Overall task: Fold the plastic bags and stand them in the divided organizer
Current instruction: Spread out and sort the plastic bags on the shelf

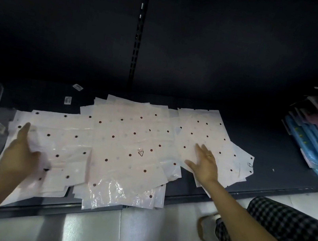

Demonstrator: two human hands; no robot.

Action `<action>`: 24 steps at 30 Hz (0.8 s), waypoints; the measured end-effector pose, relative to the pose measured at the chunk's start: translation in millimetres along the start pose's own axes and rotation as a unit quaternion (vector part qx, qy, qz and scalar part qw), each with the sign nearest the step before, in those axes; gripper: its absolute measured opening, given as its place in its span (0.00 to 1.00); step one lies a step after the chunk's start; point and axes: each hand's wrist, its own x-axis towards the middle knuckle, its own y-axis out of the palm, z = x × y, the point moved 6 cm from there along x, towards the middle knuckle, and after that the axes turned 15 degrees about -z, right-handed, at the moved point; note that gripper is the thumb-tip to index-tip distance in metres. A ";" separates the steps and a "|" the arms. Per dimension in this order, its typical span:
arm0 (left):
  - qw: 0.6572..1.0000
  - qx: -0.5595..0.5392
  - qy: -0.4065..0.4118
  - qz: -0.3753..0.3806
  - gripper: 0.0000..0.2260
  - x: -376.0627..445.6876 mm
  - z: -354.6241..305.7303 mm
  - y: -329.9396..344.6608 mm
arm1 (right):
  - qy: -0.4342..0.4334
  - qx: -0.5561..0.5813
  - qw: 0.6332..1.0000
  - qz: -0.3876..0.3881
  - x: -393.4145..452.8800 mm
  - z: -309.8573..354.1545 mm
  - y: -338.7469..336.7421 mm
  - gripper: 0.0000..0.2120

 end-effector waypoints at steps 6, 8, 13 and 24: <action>0.995 0.074 0.055 -0.048 0.31 -2.4 14.4 3.0 | 0.074 0.129 0.983 -0.107 -0.9 -14.7 -8.9 0.11; 0.982 0.108 0.127 -0.092 0.30 -6.3 -1.2 0.6 | 0.114 0.163 0.972 -0.126 0.0 -11.8 -15.5 0.09; 0.973 -0.044 0.226 0.022 0.23 -39.0 -68.1 11.4 | 0.152 0.211 0.938 -0.229 0.5 23.8 -53.0 0.12; 0.928 -0.217 0.035 0.301 0.40 -109.6 -140.0 60.5 | 0.112 0.482 0.867 0.051 -37.9 198.7 -2.8 0.06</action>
